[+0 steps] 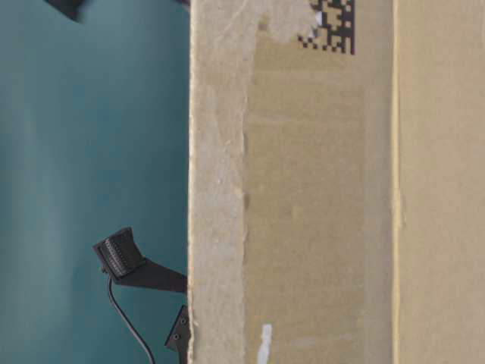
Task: Close the cardboard box.
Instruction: 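Move the right gripper down toward the front flap, then lift the front flap up and over with the right gripper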
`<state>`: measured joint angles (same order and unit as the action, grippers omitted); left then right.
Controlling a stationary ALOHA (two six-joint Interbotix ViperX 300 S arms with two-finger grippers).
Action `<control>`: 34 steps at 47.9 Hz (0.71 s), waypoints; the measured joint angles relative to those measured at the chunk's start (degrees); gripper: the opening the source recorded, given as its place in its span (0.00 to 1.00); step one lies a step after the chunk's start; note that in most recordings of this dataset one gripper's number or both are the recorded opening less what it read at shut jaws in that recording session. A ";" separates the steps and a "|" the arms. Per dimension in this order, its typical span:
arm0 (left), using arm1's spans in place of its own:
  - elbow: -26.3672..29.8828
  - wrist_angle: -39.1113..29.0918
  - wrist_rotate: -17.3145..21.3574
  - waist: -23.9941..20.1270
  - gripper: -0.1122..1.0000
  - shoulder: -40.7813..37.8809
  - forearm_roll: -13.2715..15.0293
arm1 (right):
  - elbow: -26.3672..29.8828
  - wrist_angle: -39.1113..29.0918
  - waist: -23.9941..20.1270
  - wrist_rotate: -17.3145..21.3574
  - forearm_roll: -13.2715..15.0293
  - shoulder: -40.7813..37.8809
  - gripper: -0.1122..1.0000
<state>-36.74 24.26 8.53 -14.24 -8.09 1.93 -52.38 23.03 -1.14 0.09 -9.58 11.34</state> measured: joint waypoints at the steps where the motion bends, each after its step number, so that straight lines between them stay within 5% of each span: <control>1: 0.00 0.09 0.00 -0.09 0.10 0.00 0.00 | -0.09 -0.44 -0.53 0.00 0.00 0.97 0.10; 19: 0.00 0.09 0.00 -0.09 0.10 -0.09 0.00 | -2.02 -1.67 -14.41 -0.35 0.09 14.59 0.10; 34: 0.00 0.09 0.00 -0.09 0.10 0.00 0.00 | -2.99 -1.05 -24.17 -0.79 0.53 11.60 0.10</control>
<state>-36.74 24.35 8.53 -14.33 -8.09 1.93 -55.37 21.97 -25.31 -0.70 -9.05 22.94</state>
